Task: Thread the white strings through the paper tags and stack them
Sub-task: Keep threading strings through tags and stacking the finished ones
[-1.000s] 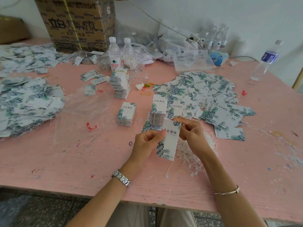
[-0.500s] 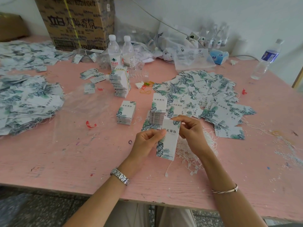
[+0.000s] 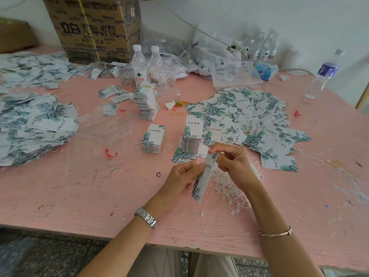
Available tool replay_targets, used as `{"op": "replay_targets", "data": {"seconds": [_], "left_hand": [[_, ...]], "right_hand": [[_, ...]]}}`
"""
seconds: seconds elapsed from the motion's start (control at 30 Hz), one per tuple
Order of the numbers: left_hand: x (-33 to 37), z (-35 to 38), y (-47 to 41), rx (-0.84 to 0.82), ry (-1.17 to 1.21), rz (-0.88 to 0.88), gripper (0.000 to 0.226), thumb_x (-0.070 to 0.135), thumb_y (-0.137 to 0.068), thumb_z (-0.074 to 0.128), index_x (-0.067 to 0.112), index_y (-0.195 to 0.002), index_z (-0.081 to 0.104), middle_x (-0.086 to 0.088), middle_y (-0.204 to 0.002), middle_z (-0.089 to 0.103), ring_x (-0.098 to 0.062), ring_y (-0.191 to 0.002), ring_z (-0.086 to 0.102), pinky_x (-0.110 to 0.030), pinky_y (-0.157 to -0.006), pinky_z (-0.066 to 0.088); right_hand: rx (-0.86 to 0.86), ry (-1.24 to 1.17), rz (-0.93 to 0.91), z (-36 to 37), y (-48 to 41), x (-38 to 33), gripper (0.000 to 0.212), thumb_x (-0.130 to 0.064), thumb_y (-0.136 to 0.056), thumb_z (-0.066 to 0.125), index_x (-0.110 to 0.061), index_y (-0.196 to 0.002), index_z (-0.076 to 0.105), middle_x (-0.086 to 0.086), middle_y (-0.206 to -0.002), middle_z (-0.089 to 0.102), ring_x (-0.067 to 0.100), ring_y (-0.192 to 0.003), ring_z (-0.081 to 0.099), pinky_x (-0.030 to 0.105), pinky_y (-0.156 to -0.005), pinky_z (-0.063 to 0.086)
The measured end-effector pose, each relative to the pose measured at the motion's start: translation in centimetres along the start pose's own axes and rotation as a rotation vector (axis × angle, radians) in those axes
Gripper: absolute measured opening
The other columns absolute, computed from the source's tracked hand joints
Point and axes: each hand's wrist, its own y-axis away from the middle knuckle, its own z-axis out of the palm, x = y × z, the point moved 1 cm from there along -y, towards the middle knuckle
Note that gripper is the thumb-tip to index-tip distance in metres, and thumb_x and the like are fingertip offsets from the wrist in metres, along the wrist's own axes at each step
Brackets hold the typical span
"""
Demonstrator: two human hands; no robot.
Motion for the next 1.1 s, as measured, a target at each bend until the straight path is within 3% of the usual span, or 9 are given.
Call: {"op": "replay_targets", "data": {"seconds": [0.07, 0.13, 0.27, 0.33, 0.4, 0.5, 0.6, 0.93, 1.1], "left_hand": [[0.2, 0.4, 0.1, 0.036, -0.066, 0.102, 0.036, 0.041, -0.084, 0.070, 0.004, -0.082, 0.070, 0.009, -0.061, 0.056, -0.005, -0.057, 0.047, -0.013, -0.059, 0.040], [0.3, 0.6, -0.1, 0.139, -0.135, 0.202, 0.029, 0.045, -0.083, 0.077, 0.017, -0.092, 0.075, 0.009, -0.078, 0.067, -0.008, -0.066, 0.050, -0.015, -0.063, 0.041], [0.4, 0.5, -0.6, 0.321, -0.309, 0.492, 0.020, 0.036, -0.084, 0.079, 0.025, -0.099, 0.074, -0.002, -0.090, 0.066, -0.017, -0.064, 0.045, -0.023, -0.056, 0.037], [0.4, 0.4, -0.8, 0.305, -0.332, 0.573, 0.015, 0.030, -0.086, 0.077, 0.023, -0.099, 0.077, 0.001, -0.090, 0.066, -0.027, -0.068, 0.050, -0.029, -0.057, 0.039], [0.4, 0.3, -0.8, 0.299, -0.323, 0.604, 0.017, 0.032, -0.085, 0.076, 0.023, -0.099, 0.079, 0.004, -0.088, 0.064, -0.029, -0.070, 0.051, -0.027, -0.059, 0.040], [0.6, 0.2, -0.7, 0.317, -0.366, 0.658, 0.018, 0.026, -0.082, 0.077, 0.022, -0.100, 0.078, 0.005, -0.084, 0.061, -0.013, -0.069, 0.049, -0.017, -0.062, 0.037], [0.8, 0.1, -0.6, 0.336, -0.423, 0.707, 0.019, 0.019, -0.080, 0.078, 0.020, -0.099, 0.077, 0.008, -0.084, 0.060, -0.002, -0.070, 0.049, -0.014, -0.063, 0.038], [1.3, -0.4, -0.9, 0.297, -0.649, 0.874, 0.014, 0.015, -0.084, 0.078, 0.007, -0.095, 0.078, -0.001, -0.087, 0.061, 0.005, -0.077, 0.049, -0.014, -0.067, 0.041], [1.4, -0.6, -0.9, 0.243, -0.622, 0.798, 0.009, 0.004, -0.082, 0.080, 0.008, -0.089, 0.075, 0.002, -0.089, 0.058, -0.001, -0.076, 0.050, -0.016, -0.067, 0.041]], "right_hand": [[-0.014, 0.013, -0.008, 0.0, 0.0, -0.1, 0.010, -0.028, -0.083, 0.079, -0.020, -0.090, 0.078, -0.008, -0.070, 0.059, 0.005, -0.045, 0.026, 0.017, -0.044, 0.025], [-0.019, 0.035, -0.020, 0.1, 0.0, -0.2, 0.016, -0.031, -0.083, 0.079, -0.017, -0.090, 0.077, -0.008, -0.067, 0.057, 0.005, -0.045, 0.028, 0.017, -0.045, 0.026], [-0.004, 0.090, -0.042, 0.3, -0.1, -0.2, 0.016, -0.033, -0.081, 0.081, -0.018, -0.088, 0.078, 0.025, -0.072, 0.046, 0.010, -0.049, 0.029, 0.019, -0.047, 0.027], [-0.007, 0.121, -0.041, 0.4, 0.0, -0.2, 0.016, -0.033, -0.081, 0.081, -0.018, -0.087, 0.079, 0.025, -0.071, 0.041, 0.012, -0.051, 0.028, 0.020, -0.049, 0.028], [-0.013, 0.134, -0.032, 0.5, 0.1, -0.2, 0.013, -0.030, -0.081, 0.081, -0.018, -0.086, 0.079, 0.010, -0.065, 0.041, 0.010, -0.052, 0.030, 0.018, -0.050, 0.029], [-0.011, 0.118, -0.032, 0.6, 0.0, -0.4, 0.006, -0.018, -0.081, 0.078, -0.017, -0.087, 0.080, -0.001, -0.061, 0.041, 0.005, -0.052, 0.034, 0.014, -0.052, 0.033], [-0.008, 0.111, -0.042, 0.8, 0.0, -0.4, 0.014, -0.007, -0.081, 0.075, -0.018, -0.087, 0.080, -0.008, -0.061, 0.044, 0.002, -0.053, 0.037, 0.012, -0.054, 0.035], [-0.005, 0.159, -0.021, 0.7, 0.0, -0.7, 0.020, -0.004, -0.081, 0.072, -0.019, -0.090, 0.081, -0.005, -0.062, 0.043, 0.004, -0.056, 0.036, 0.013, -0.055, 0.034], [-0.047, 0.180, -0.017, 0.9, 0.1, -0.5, 0.015, -0.011, -0.081, 0.075, -0.018, -0.093, 0.080, -0.001, -0.065, 0.050, 0.003, -0.052, 0.034, 0.013, -0.053, 0.032]]}}
